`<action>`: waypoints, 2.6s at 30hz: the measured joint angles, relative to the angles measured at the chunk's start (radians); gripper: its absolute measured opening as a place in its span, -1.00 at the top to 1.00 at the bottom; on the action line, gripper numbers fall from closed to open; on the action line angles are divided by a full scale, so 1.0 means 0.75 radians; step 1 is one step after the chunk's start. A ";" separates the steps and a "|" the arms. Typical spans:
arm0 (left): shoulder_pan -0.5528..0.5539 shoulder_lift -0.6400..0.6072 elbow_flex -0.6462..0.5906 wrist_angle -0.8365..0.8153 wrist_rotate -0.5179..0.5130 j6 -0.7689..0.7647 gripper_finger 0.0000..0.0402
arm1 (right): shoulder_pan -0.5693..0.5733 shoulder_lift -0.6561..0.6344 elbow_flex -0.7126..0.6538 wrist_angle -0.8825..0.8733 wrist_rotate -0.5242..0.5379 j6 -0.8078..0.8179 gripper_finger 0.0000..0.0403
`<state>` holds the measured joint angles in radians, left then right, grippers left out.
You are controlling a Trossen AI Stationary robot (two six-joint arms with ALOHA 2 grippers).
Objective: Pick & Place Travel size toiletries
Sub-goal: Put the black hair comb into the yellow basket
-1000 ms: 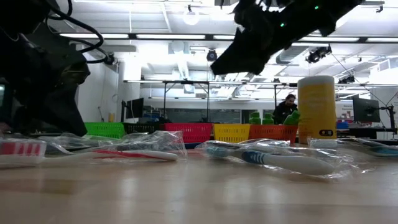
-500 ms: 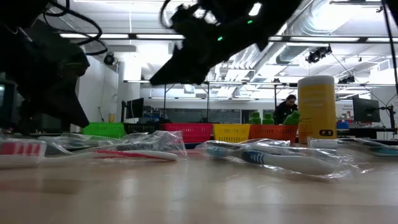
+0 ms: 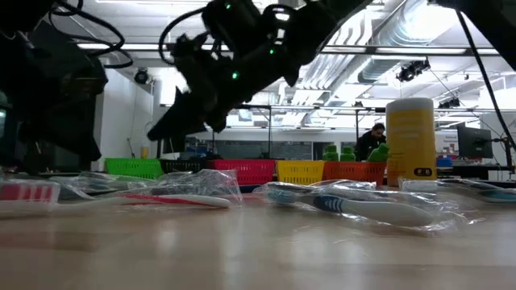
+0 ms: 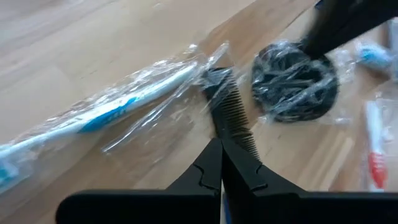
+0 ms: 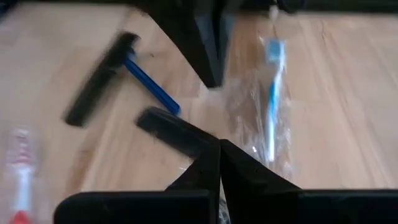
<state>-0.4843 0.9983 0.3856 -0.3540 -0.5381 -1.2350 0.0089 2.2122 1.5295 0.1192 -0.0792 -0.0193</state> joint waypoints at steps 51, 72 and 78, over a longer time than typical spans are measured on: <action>-0.001 0.368 0.272 -0.124 0.255 0.835 0.97 | -0.147 -0.142 0.036 -0.422 -0.039 0.104 0.99; -0.013 0.411 0.301 -0.120 0.520 0.970 0.97 | -0.179 -0.142 0.036 -0.430 -0.038 0.092 0.99; -0.009 0.411 0.301 -0.119 0.525 1.013 0.97 | -0.179 -0.142 0.036 -0.429 -0.043 0.091 0.99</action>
<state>-0.4911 1.3064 0.6113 -0.4431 -0.1444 -0.4751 -0.1257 2.1056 1.5562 -0.2024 -0.1116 0.0489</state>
